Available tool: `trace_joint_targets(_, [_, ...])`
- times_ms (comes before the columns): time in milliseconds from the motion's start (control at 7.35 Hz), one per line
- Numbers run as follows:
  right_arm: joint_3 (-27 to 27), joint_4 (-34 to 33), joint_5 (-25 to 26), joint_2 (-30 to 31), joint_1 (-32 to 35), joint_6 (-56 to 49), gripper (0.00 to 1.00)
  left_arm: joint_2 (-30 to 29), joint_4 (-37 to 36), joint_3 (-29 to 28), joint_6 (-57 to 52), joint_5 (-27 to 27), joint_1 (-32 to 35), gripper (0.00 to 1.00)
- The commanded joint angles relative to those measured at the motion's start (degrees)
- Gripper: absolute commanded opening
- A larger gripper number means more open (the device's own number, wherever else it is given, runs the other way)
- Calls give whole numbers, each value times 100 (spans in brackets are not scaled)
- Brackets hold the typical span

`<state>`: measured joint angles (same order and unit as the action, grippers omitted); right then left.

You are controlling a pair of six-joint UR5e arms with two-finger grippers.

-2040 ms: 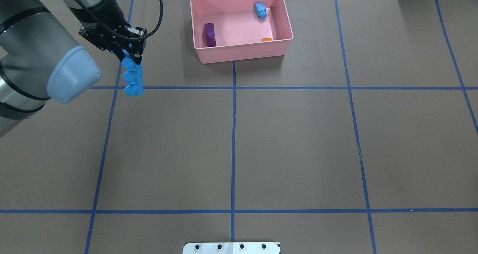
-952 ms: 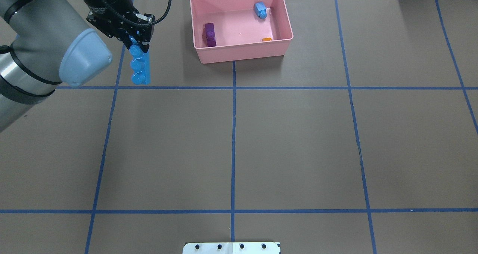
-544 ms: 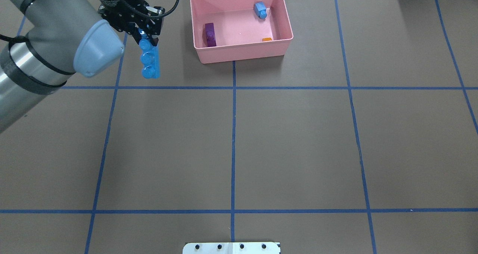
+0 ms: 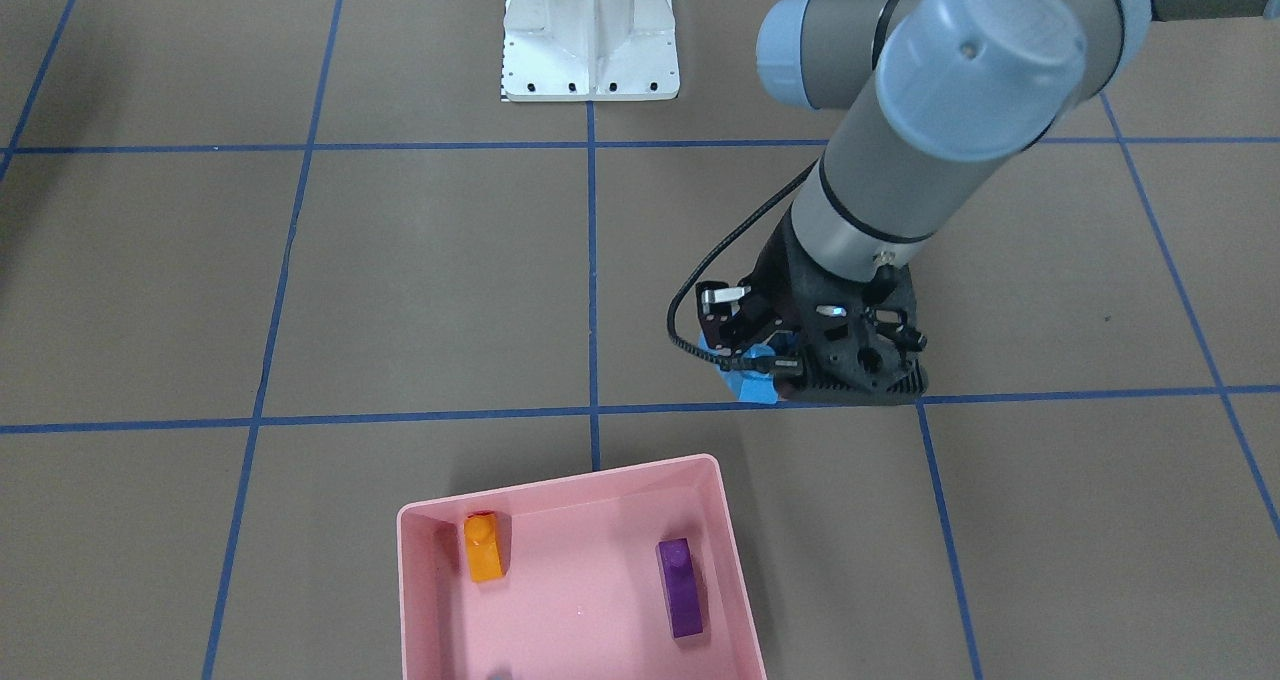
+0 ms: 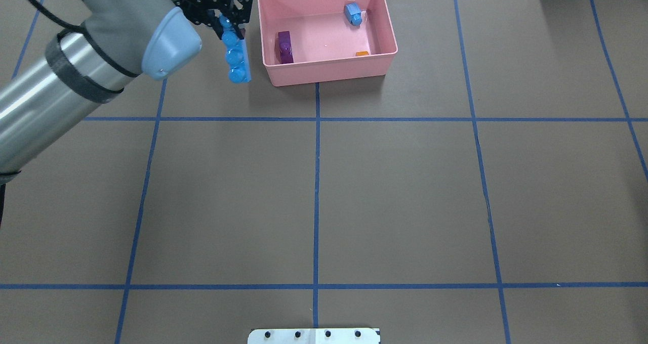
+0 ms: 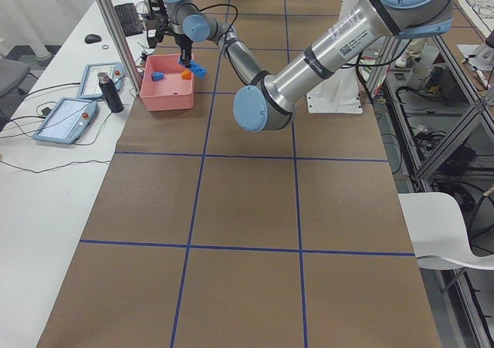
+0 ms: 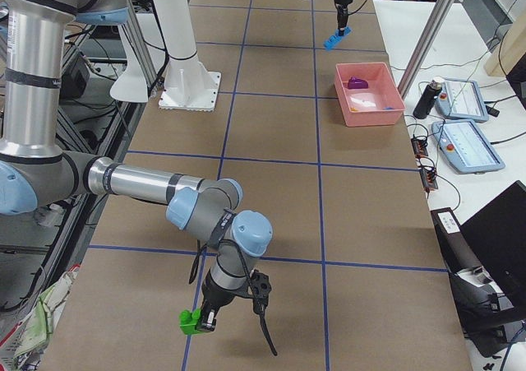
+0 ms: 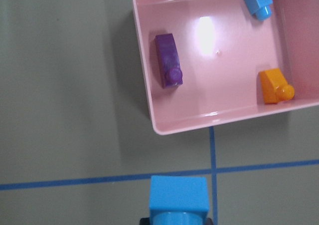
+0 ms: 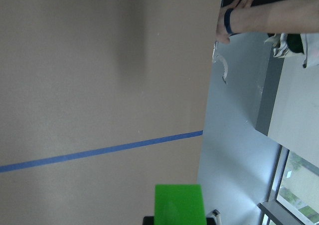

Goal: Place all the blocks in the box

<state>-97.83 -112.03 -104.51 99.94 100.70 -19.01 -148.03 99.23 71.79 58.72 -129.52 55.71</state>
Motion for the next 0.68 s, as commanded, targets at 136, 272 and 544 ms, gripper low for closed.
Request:
trace_joint_targets(136, [-61,-39,-42,-868,55,64,0,-481,2196,-1728,1299,434,-25,0])
trace_joint_targets(272, [-61,-30,-356,-1097,55,134,0,-515,2206,-1773,1396,828,-121,0])
trace_joint_targets(544, [-209,197,-1025,-1388,55,134,0,-516,2573,-1896,2184,1359,-323,32])
